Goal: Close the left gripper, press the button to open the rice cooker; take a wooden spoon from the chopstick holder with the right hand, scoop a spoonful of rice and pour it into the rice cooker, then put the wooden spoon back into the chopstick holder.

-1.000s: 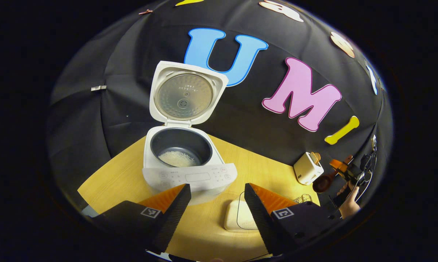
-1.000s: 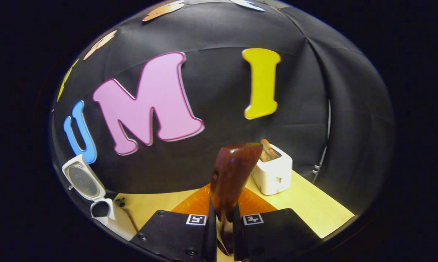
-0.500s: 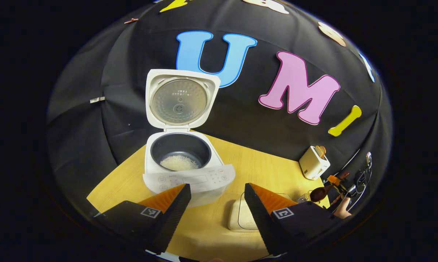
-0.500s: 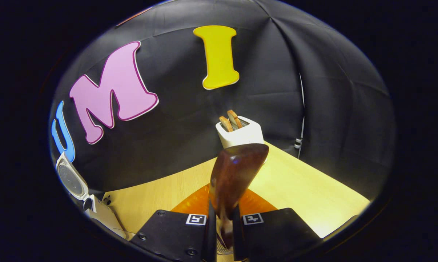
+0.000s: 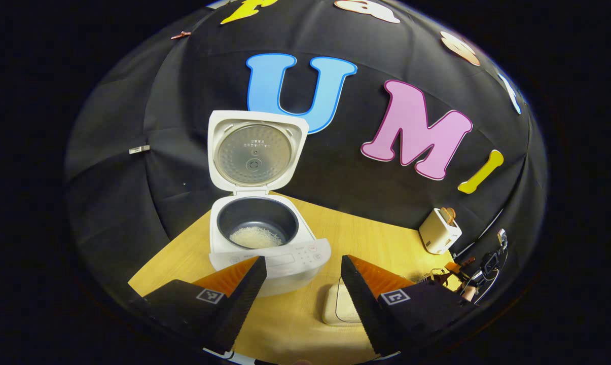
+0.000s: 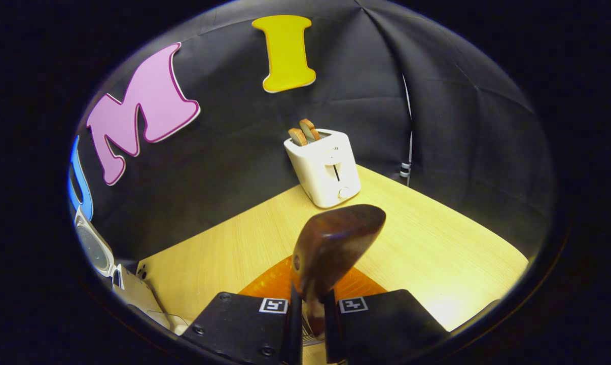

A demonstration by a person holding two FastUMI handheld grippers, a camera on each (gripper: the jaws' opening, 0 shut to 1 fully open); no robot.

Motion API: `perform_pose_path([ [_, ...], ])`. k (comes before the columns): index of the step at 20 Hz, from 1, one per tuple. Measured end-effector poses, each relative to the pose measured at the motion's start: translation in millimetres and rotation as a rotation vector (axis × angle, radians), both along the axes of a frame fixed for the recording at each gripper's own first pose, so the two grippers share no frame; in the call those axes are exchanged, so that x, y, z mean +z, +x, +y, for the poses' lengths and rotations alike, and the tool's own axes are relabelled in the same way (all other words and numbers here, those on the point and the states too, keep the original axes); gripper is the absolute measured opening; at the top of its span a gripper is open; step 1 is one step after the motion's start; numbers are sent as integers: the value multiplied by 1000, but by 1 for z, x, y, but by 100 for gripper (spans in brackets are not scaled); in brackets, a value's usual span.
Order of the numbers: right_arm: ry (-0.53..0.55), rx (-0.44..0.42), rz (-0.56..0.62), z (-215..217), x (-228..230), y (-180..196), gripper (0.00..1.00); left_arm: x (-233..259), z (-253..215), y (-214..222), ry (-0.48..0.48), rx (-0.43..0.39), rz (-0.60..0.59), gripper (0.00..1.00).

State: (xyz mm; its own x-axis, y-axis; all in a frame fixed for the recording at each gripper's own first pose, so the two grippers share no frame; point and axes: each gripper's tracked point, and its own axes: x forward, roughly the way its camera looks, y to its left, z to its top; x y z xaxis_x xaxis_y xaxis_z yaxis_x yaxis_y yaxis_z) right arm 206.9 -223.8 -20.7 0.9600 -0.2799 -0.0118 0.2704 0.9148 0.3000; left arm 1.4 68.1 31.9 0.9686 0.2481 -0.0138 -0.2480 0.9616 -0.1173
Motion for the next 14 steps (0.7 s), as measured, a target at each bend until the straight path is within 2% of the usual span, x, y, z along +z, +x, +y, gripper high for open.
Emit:
perform_pose_path([
  [1,-3,-4,1,0,2,-2,10,4,4,-2,0,5,-5,96],
  [2,-7,-2,0,2,2,-1,22,7,8,-3,2,10,-13,96],
  [3,-11,-3,8,2,2,-3,24,12,12,-4,3,15,-20,96],
  [5,-5,8,34,6,0,-7,35,23,19,-5,0,21,-38,96],
  [8,0,-9,44,7,5,-23,84,47,32,-2,11,36,-79,96],
  [10,0,-9,51,11,8,-38,99,67,44,-3,31,52,-114,96],
  [14,-87,-55,29,8,27,-79,98,113,70,-5,57,81,-200,95],
])
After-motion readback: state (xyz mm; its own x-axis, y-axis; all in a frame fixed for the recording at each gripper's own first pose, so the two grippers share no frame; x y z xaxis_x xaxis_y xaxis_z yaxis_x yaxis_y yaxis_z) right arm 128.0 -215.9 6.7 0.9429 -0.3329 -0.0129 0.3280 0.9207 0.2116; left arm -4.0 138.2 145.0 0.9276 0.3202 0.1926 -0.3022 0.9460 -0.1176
